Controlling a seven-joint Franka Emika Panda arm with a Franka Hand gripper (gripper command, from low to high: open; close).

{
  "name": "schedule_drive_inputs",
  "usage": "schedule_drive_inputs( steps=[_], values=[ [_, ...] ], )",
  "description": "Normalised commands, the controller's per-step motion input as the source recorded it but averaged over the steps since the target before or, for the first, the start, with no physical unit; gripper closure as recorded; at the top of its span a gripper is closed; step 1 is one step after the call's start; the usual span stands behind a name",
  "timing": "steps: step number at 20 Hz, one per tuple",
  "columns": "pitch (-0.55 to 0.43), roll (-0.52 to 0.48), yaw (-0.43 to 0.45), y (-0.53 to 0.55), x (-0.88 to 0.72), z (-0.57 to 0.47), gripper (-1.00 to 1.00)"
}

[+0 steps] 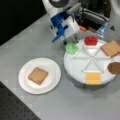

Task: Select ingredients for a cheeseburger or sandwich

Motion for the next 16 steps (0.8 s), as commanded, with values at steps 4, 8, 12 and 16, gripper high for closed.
schedule_drive_inputs(
  steps=[4,8,12,16],
  values=[
    [-0.038,0.192,0.047,-0.16,0.22,-0.05,1.00],
    [-0.037,0.201,0.038,-0.18,0.23,-0.05,1.00],
    [-0.026,0.205,0.040,-0.17,0.24,-0.03,1.00],
    [-0.014,0.210,0.048,-0.11,0.23,-0.03,1.00]
  ],
)
